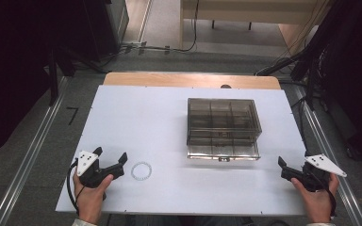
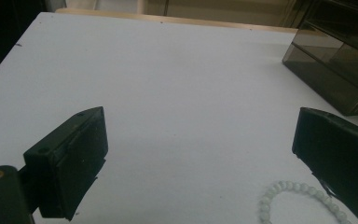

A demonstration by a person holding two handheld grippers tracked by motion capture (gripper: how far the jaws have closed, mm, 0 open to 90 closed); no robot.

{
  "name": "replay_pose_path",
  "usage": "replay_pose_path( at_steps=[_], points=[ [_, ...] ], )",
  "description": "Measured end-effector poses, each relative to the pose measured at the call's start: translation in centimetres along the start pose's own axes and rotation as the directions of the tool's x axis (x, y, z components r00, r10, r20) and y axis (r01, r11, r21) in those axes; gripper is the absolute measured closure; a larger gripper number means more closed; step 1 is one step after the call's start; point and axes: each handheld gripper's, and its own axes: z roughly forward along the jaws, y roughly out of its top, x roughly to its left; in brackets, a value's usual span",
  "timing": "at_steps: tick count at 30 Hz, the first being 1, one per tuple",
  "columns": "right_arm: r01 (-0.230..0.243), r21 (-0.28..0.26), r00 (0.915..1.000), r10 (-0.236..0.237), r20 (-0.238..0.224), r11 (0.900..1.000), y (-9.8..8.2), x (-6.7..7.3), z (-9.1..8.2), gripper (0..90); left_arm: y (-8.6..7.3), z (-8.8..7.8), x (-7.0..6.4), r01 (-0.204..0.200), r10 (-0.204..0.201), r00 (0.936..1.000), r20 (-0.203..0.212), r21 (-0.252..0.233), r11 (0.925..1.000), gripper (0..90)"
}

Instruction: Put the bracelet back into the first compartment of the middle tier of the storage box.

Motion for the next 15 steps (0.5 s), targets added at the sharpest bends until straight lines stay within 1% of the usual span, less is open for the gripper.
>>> replay_pose_path(
  at_steps=[10, 15],
  points=[
    [-0.002, 0.000, 1.0000, 0.002, 0.000, 1.000, 0.00, 0.02, -0.02, 3.2, -0.04, 0.07, -0.21, -0.006, 0.006, 0.9999, 0.010, 0.008, 1.0000, 3.5],
    [-0.001, -0.001, 1.0000, 0.001, 0.000, 1.000, 0.00, 0.00, -0.01, 3.2, -0.08, 0.16, -0.44, -0.016, 0.016, 0.9998, 0.012, 0.020, 0.9997, 3.5]
  ],
)
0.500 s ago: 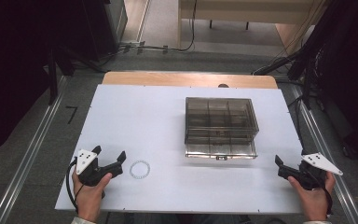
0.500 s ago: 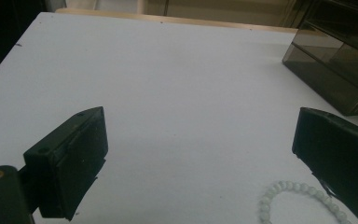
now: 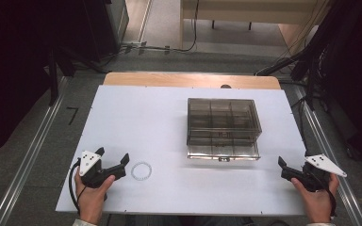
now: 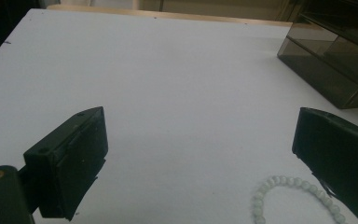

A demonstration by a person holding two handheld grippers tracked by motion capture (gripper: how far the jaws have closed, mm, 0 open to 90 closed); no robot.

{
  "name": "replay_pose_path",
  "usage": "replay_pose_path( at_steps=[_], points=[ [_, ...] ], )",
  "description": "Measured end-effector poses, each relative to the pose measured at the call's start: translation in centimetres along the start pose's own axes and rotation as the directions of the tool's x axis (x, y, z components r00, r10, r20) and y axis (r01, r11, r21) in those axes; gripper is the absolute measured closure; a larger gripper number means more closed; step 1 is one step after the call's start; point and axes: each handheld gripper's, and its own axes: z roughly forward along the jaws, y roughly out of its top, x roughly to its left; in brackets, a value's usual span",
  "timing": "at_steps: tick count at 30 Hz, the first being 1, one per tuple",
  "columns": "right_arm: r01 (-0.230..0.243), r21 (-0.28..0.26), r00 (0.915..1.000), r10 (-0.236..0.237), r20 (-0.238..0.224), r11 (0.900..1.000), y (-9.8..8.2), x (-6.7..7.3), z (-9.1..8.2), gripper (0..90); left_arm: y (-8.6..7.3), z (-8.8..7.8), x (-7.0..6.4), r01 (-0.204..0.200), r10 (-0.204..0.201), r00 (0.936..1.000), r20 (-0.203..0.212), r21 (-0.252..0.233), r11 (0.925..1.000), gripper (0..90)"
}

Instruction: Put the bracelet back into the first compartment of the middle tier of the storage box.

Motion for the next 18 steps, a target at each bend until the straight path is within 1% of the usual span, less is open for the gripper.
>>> replay_pose_path(
  at_steps=[3, 8, 18],
  points=[
    [0.000, 0.000, 1.0000, 0.000, 0.000, 1.000, -0.01, -0.01, 0.00, 3.2, 0.00, 0.04, -0.06, -0.001, 0.001, 1.0000, 0.002, 0.002, 1.0000, 3.5],
    [-0.001, 0.002, 1.0000, 0.001, 0.001, 1.000, -0.01, -0.01, 0.01, 3.2, -0.01, 0.11, -0.25, -0.015, 0.015, 0.9998, 0.012, 0.007, 0.9999, 3.5],
    [0.001, 0.004, 1.0000, -0.001, 0.002, 1.000, -0.02, 0.00, 0.01, 3.2, -0.02, 0.25, -0.95, -0.055, 0.054, 0.9979, 0.036, 0.025, 0.9982, 3.5]
  ],
)
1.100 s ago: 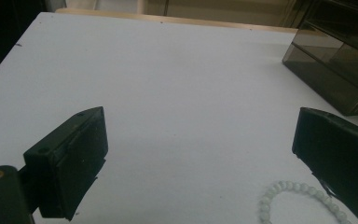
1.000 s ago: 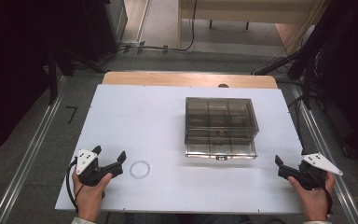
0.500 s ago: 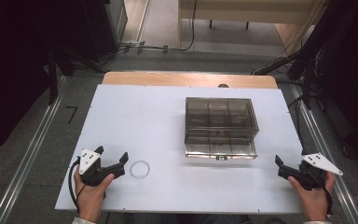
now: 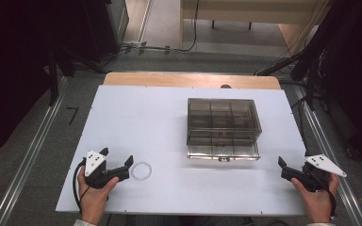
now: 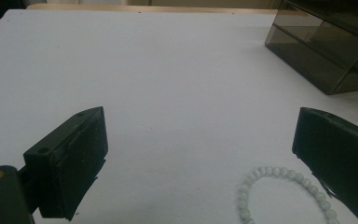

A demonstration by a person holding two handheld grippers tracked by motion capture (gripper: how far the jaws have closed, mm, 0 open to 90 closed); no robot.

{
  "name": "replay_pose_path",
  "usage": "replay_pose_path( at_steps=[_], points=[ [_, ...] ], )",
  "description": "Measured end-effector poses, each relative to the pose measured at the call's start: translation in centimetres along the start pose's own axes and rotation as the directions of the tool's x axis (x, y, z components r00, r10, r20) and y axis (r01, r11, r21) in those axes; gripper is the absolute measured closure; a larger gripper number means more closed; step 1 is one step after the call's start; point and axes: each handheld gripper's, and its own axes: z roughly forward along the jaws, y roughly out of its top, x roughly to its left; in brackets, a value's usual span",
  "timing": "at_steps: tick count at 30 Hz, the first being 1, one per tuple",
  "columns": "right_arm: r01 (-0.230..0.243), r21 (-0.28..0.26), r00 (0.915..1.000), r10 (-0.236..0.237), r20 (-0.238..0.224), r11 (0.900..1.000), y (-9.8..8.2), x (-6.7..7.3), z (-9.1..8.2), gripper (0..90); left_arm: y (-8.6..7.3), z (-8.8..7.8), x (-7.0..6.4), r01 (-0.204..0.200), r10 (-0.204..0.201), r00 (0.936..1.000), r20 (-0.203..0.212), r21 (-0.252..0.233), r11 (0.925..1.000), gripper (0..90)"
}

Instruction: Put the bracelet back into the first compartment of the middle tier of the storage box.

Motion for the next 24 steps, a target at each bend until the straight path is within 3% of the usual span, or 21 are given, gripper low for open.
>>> replay_pose_path(
  at_steps=[7, 24],
  points=[
    [0.001, -0.002, 1.0000, -0.001, 0.000, 1.000, -0.01, -0.02, 0.00, 3.2, 0.01, 0.11, -0.59, -0.033, 0.033, 0.9994, 0.007, 0.018, 0.9993, 3.5],
    [0.002, -0.002, 1.0000, -0.002, -0.001, 1.000, -0.03, 0.00, -0.04, 3.2, -0.13, 0.42, -0.98, -0.054, 0.052, 0.9983, 0.026, 0.081, 0.9952, 5.1]
  ],
)
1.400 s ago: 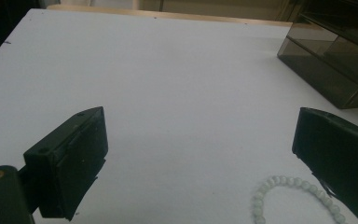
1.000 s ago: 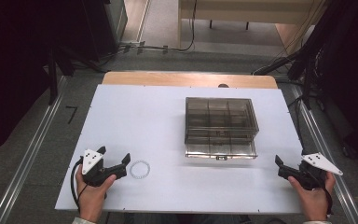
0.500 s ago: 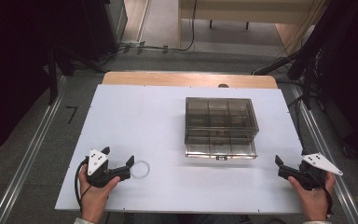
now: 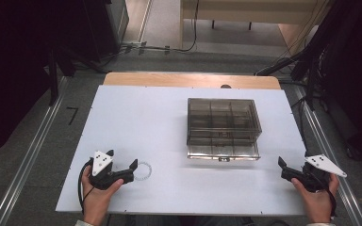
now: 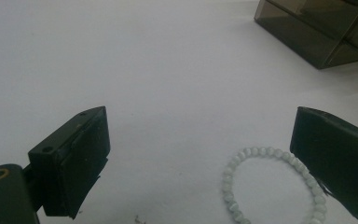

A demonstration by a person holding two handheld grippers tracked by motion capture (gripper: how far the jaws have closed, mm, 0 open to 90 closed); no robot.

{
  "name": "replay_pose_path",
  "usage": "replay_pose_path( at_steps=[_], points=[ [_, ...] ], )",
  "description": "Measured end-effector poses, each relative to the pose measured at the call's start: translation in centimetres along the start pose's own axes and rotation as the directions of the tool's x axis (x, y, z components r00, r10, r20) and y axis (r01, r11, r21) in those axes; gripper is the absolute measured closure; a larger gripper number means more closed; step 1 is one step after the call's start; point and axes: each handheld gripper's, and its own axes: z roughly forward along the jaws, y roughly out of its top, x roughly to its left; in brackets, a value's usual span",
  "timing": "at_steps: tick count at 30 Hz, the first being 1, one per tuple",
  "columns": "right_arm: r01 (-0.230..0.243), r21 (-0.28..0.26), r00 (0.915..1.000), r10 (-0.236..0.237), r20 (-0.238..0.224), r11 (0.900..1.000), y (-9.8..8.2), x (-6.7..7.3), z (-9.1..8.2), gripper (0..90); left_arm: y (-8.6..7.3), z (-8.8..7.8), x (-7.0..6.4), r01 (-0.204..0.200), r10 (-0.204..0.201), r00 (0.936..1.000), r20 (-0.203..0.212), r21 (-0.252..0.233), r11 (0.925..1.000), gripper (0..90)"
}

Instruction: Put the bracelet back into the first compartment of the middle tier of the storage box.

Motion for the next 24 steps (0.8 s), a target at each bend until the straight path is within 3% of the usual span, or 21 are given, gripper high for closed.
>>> replay_pose_path(
  at_steps=[14, 24],
  points=[
    [0.004, 0.003, 1.0000, -0.004, -0.006, 1.000, -0.01, 0.01, 0.01, 3.2, -0.29, 0.63, -0.38, -0.033, 0.029, 0.9983, 0.051, 0.077, 0.9965, 15.0],
    [0.002, 0.003, 1.0000, -0.002, -0.006, 1.000, -0.02, 0.02, -0.01, 3.2, -0.39, 0.88, -0.54, -0.052, 0.045, 0.9961, 0.076, 0.100, 0.9936, 18.9]
  ],
)
